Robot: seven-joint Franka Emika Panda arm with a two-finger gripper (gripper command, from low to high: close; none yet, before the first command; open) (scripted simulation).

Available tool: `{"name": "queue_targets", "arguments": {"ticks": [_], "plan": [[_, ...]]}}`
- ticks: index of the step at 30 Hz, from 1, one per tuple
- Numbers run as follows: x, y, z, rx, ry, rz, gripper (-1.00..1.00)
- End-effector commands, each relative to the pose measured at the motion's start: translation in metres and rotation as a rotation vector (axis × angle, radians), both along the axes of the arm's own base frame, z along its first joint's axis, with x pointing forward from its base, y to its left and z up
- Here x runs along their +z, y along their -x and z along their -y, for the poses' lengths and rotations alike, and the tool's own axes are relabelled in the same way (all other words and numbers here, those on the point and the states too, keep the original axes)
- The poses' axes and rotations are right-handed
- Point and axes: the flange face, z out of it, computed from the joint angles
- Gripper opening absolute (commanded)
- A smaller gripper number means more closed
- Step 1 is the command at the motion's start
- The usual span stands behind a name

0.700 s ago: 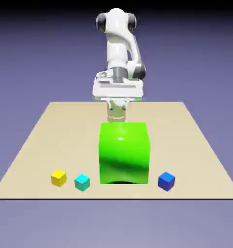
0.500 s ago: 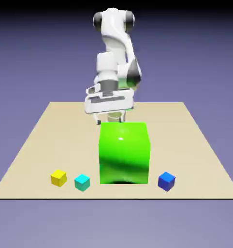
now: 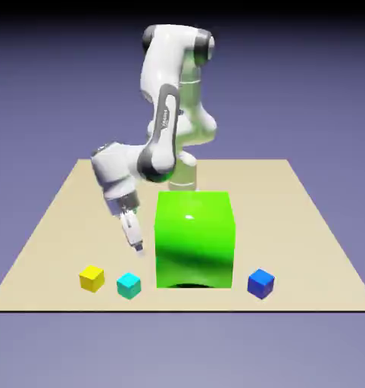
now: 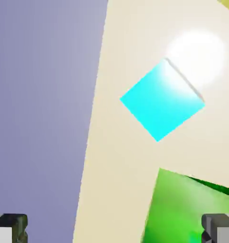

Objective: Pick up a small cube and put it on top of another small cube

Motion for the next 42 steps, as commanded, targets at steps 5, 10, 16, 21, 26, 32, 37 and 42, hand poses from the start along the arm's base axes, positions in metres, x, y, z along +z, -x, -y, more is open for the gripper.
{"name": "queue_targets", "arguments": {"ticks": [5, 10, 16, 21, 26, 32, 37, 42], "plan": [[-0.033, 0.01, 0.028, -0.285, -0.133, -0.084, 0.0], [-0.054, 0.014, 0.057, -0.551, -0.246, -0.112, 0.0], [-0.113, 0.011, 0.035, -0.576, -0.282, -0.118, 0.0], [-0.095, 0.015, 0.042, -0.575, -0.28, -0.117, -1.0], [-0.063, 0.026, 0.038, -0.43, -0.257, -0.138, -1.0], [-0.053, 0.026, 0.031, -0.104, -0.161, -0.151, -1.0], [-0.041, 0.024, 0.026, 0.176, -0.076, -0.142, -1.0], [-0.025, 0.02, 0.023, 0.461, 0.017, -0.121, -1.0]]}}
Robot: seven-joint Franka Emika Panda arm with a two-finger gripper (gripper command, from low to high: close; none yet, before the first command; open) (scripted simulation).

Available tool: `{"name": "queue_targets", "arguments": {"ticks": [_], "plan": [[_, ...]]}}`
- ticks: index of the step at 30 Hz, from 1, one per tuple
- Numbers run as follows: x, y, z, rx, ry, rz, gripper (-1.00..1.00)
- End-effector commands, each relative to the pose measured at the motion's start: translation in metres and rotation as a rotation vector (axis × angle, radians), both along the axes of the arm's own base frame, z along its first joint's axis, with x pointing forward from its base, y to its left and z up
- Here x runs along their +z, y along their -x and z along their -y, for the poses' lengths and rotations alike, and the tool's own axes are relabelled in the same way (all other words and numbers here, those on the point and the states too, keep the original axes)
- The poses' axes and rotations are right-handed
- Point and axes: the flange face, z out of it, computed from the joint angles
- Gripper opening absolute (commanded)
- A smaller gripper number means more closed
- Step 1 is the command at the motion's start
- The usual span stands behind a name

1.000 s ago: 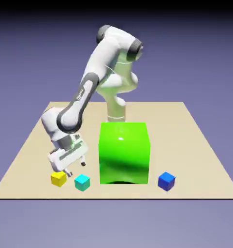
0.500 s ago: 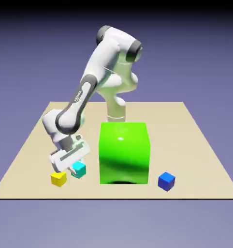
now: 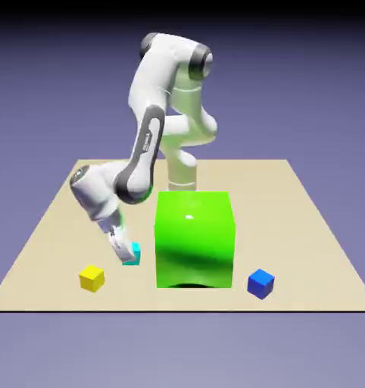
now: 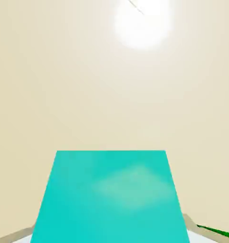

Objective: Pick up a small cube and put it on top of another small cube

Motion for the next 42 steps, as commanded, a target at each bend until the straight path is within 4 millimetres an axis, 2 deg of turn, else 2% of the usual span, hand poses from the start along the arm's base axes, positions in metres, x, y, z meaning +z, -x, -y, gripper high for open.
{"name": "queue_targets", "arguments": {"ticks": [1, 9, 18, 21, 25, 28, 30, 34, 39, 40, 41, 42], "plan": [[0.004, -0.001, 0.0, 0.059, 0.016, 0.006, -1.0], [0.038, -0.01, -0.004, 0.529, 0.148, 0.068, -1.0], [0.086, -0.022, -0.008, 1.061, 0.333, 0.103, -1.0], [0.106, -0.028, -0.023, 1.263, 0.405, 0.11, -1.0], [0.131, -0.037, -0.097, 1.664, 0.497, 0.121, -1.0], [0.148, -0.035, -0.153, 1.963, 0.576, 0.109, -1.0], [0.148, -0.025, -0.207, 2.155, 0.59, 0.105, -1.0], [0.144, 0.011, -0.304, 2.537, 0.632, 0.073, -1.0], [0.133, 0.082, -0.402, 3.001, 0.71, -0.03, -1.0], [0.125, 0.103, -0.42, -3.05, -0.69, 0.045, -1.0], [0.114, 0.126, -0.434, -3.009, -0.635, 0.054, -1.0], [0.104, 0.145, -0.44, -2.995, -0.59, 0.064, -1.0]]}}
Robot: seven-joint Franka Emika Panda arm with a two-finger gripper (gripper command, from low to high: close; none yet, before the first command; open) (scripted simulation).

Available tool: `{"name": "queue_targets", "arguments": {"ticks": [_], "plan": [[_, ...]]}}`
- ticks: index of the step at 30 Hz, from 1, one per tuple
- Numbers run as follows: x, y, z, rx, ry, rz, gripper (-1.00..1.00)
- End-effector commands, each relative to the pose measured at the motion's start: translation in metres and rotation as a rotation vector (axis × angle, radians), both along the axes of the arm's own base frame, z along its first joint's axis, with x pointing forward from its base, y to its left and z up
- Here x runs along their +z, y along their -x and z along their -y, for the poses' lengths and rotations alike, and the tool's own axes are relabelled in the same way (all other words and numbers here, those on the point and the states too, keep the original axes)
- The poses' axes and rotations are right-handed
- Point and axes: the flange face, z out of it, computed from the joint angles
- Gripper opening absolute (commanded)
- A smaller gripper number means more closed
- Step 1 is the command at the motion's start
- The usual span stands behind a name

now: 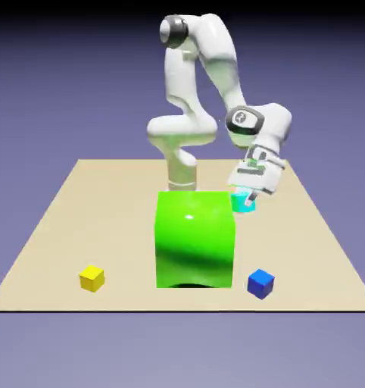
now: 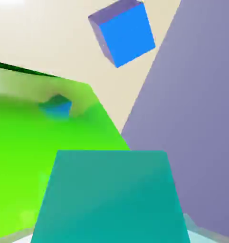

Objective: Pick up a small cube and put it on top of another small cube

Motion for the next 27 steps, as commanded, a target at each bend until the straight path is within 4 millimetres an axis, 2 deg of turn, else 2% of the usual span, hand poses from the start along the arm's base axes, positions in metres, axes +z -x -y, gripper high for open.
{"name": "queue_targets", "arguments": {"ticks": [1, 5, 8, 9, 11, 27], "plan": [[-0.01, 0.018, -0.004, 0.016, 0.013, -0.024, -1.0], [-0.048, 0.085, -0.002, 0.068, 0.079, -0.115, -1.0], [-0.073, 0.125, 0.014, 0.083, 0.137, -0.165, -1.0], [-0.078, 0.122, 0.026, 0.037, 0.13, -0.176, -1.0], [-0.086, 0.129, 0.027, 0.072, 0.132, -0.201, -1.0], [-0.132, 0.113, 0.044, 0.07, 0.141, -0.182, -1.0]]}}
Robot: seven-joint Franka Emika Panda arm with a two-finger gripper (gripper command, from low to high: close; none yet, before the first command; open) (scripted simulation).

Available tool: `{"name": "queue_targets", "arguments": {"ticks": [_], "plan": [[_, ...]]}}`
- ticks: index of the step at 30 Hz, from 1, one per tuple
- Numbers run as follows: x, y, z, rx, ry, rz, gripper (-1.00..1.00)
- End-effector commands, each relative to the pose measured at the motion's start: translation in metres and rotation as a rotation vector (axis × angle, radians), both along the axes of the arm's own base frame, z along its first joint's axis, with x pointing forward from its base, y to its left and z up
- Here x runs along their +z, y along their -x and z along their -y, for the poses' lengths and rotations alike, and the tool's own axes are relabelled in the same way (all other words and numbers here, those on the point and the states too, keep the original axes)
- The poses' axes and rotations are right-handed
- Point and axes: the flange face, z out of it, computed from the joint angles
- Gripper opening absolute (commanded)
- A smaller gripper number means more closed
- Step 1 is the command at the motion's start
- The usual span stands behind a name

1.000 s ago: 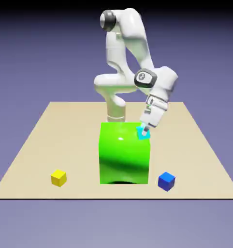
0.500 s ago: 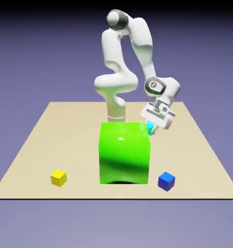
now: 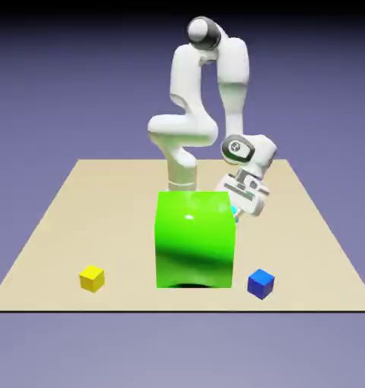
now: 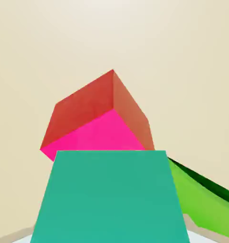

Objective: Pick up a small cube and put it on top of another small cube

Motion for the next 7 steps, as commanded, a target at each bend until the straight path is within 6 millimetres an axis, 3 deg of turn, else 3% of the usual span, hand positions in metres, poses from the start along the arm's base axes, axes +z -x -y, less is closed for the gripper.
{"name": "queue_targets", "arguments": {"ticks": [1, 5, 6, 7], "plan": [[-0.003, 0.0, 0.001, 0.0, -0.002, -0.003, -1.0], [-0.015, 0.0, 0.005, 0.0, -0.01, -0.02, -1.0], [-0.015, 0.0, 0.005, 0.0, -0.01, -0.02, 1.0], [-0.015, 0.0, 0.005, 0.0, -0.01, -0.02, 1.0]]}}
